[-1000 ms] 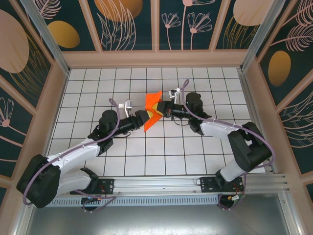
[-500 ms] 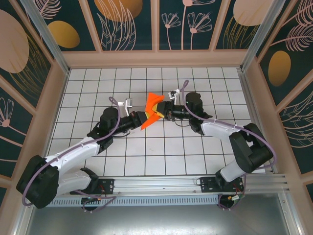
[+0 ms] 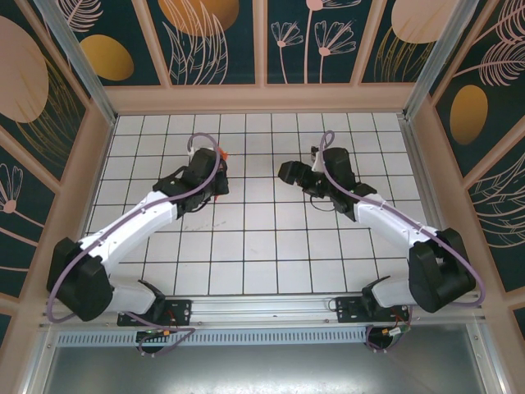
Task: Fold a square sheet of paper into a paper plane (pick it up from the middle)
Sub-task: Turn over the paper at the center of the table.
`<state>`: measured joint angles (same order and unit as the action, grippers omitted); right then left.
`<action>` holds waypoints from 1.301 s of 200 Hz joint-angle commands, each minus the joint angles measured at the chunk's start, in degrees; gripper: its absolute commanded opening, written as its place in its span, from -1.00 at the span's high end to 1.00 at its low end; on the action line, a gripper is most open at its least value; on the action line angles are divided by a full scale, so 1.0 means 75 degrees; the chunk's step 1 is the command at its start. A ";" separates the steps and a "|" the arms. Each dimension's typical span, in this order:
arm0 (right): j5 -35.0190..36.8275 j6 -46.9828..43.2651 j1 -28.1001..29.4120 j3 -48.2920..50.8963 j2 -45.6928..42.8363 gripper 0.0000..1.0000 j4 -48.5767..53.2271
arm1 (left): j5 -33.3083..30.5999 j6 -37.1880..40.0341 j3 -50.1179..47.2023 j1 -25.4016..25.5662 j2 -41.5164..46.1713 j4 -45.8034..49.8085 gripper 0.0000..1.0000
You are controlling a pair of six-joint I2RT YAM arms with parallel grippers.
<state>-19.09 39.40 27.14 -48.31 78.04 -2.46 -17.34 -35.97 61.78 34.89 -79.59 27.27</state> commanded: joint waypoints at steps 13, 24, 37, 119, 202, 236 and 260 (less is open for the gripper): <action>0.1484 -0.0348 -0.0040 -0.0332 -0.0036 -0.72 0.0967 | -0.2919 -0.0042 0.0751 0.0444 -0.1005 0.2369 0.96; 0.1515 -0.0276 -0.0085 -0.0321 -0.0034 -0.72 0.0970 | -0.3200 -0.0149 0.0913 0.0641 -0.1454 0.2559 0.99; 0.1523 -0.0207 -0.0098 -0.0298 -0.0034 -0.72 0.0977 | -0.3451 -0.0294 0.1136 0.0863 -0.2018 0.2739 0.99; 0.1810 0.0515 -0.0275 0.0574 -0.0677 -0.69 0.0944 | -0.1080 0.0730 0.1746 0.1348 -0.3550 0.0511 0.03; 0.1289 0.0816 0.1254 0.0211 0.0740 -0.32 -0.0343 | 0.0520 0.0397 0.0056 -0.0275 -0.1379 -0.1570 -0.80; 0.1778 0.1250 0.2609 -0.1125 0.2474 -0.09 -0.0448 | 0.0036 -0.0261 -0.1150 -0.0942 -0.0500 -0.1928 -0.94; 0.1806 0.1344 0.3149 -0.2113 0.3597 -0.01 -0.0437 | -0.0317 -0.0639 -0.1825 -0.1258 0.0015 -0.1990 -0.97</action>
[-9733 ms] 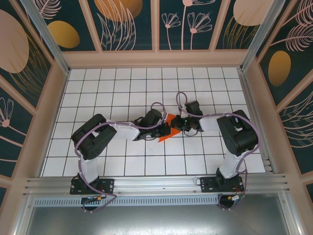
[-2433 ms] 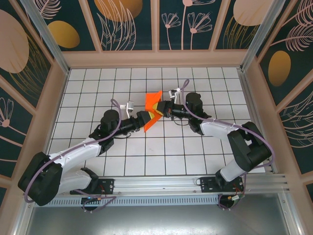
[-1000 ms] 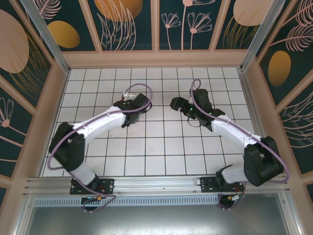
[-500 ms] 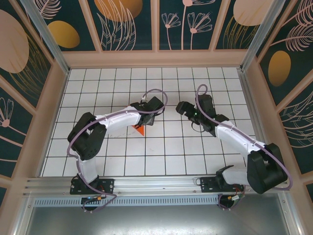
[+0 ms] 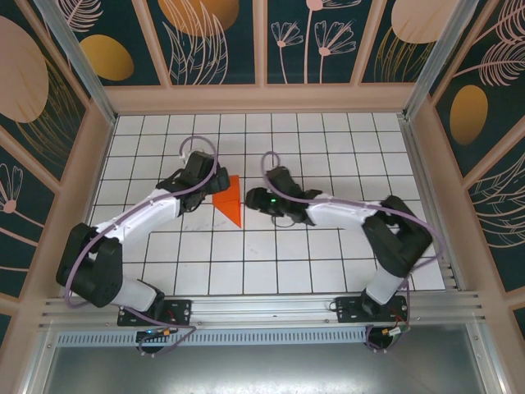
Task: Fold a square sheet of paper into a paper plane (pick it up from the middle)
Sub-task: Turn over the paper at the center of the table, then move the paper to the center of the table.
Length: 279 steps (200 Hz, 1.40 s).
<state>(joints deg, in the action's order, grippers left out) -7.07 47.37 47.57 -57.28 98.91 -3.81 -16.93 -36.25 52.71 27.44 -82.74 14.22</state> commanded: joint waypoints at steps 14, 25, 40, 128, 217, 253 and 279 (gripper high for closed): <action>0.0119 0.0311 0.0550 -0.1380 0.1351 0.01 -0.0253 | -0.0460 -0.0784 -0.0949 -0.0376 0.0707 -0.0274 -0.97; 0.0061 0.0285 0.0603 -0.1726 0.1736 0.04 -0.0197 | -0.0571 -0.0898 -0.1187 -0.0433 0.0935 -0.0278 -0.97; -0.0006 0.0186 0.0624 -0.2175 0.2207 0.04 0.0041 | -0.0658 -0.1022 -0.1467 -0.0526 0.1229 -0.0264 -0.97; -0.0478 -0.2468 0.0532 -0.1849 0.2599 0.06 0.1960 | -0.0080 -0.0970 -0.1766 -0.0713 0.1516 -0.0432 -0.97; -0.0712 -0.3150 0.0082 0.0587 -0.0622 0.04 0.0780 | 0.2802 -0.0597 -0.2311 -0.0706 0.1936 -0.1613 -0.97; 0.0617 -0.0480 0.0438 0.1179 -0.1074 0.11 -0.0450 | 0.3681 -0.0783 -0.2433 -0.0706 0.1968 -0.1823 -0.97; 0.1197 0.0107 0.0560 0.1016 -0.0749 0.17 -0.0176 | 0.3838 -0.1052 -0.2555 -0.0694 0.1985 -0.1830 -0.97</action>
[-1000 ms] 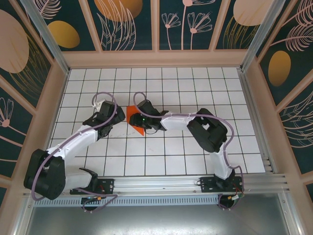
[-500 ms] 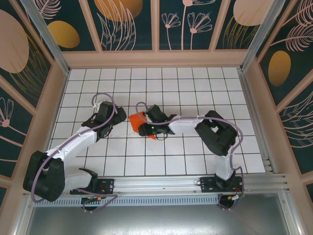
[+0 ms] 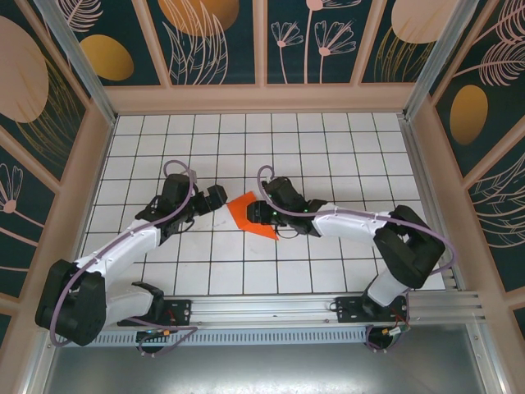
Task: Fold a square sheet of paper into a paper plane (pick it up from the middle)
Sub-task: Move the paper to the center of the table, then fold the wing for the fifth time at the center of the table.
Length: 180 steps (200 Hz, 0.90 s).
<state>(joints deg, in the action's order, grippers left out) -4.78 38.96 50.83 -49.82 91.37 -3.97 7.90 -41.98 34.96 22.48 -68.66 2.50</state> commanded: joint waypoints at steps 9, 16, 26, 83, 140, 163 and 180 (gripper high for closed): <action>0.0836 0.1318 0.0135 0.0029 0.0367 0.18 -0.0206 | 0.0605 -0.0453 -0.0236 -0.0032 0.0086 -0.0312 -0.97; 0.0790 0.1360 0.0125 0.0012 0.0464 0.20 -0.0258 | 0.0704 -0.0623 -0.0285 -0.0032 0.0048 -0.0372 -0.97; 0.0780 0.1364 0.0125 -0.0049 0.0577 0.20 -0.0304 | 0.0836 -0.0846 -0.0313 -0.0032 -0.0046 -0.0426 -0.97; 0.0455 0.1514 -0.0124 -0.0307 0.1224 0.30 -0.0176 | 0.1382 -0.1537 -0.0466 0.0106 -0.0488 -0.0975 -0.84; -0.0081 0.1877 -0.0457 0.0230 0.1305 0.31 -0.0732 | 0.1343 -0.2052 -0.0442 0.0535 -0.0838 -0.1077 -0.66; -0.0282 0.2051 -0.0564 0.0456 0.1298 0.31 -0.0948 | 0.1316 -0.2198 -0.0469 0.0741 -0.0966 -0.1171 -0.66; -0.0506 0.2160 -0.0685 0.0658 0.1267 0.31 -0.1216 | 0.1337 -0.2461 -0.0562 0.0905 -0.1082 -0.1360 -0.64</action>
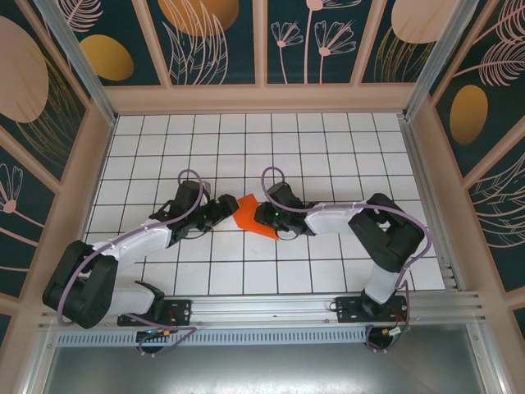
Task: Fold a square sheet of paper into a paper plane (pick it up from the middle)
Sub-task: Fold the wing for the fifth time at the center of the table.
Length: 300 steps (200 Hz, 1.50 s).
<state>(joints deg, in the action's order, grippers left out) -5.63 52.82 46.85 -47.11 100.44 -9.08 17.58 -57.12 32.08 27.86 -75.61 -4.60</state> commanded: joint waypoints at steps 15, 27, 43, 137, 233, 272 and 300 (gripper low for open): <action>-0.0753 0.0435 -0.0294 0.0515 0.0084 0.31 -0.0905 | 0.0142 -0.0694 -0.0296 0.0324 -0.0278 -0.0674 -0.62; -0.0954 0.0548 -0.0379 0.0686 0.0080 0.31 -0.1163 | 0.0201 -0.0826 -0.0327 0.0440 -0.0383 -0.0809 -0.61; -0.1142 0.0652 -0.0457 0.0836 0.0069 0.31 -0.1403 | 0.0254 -0.0911 -0.0327 0.0546 -0.0480 -0.0901 -0.58; -0.1347 0.0705 -0.0594 0.0949 0.0117 0.31 -0.1566 | 0.0324 -0.1384 -0.0468 0.0649 -0.0895 -0.1405 -0.27; -0.1339 0.0681 -0.0611 0.0951 0.0143 0.31 -0.1531 | 0.0729 -0.1571 -0.0537 0.0692 -0.1407 -0.2071 0.16; -0.1371 0.0664 -0.0617 0.0950 0.0141 0.31 -0.1533 | 0.0855 -0.1628 -0.0519 0.0686 -0.1627 -0.2278 0.24; -0.1382 0.0631 -0.0628 0.0950 0.0112 0.31 -0.1569 | 0.0842 -0.1637 -0.0527 0.0686 -0.1682 -0.2374 0.25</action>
<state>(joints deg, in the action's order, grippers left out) -15.53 57.58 42.39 -41.12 100.44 -20.86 22.79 -68.71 28.49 32.71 -87.53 -19.97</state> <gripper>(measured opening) 0.344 0.379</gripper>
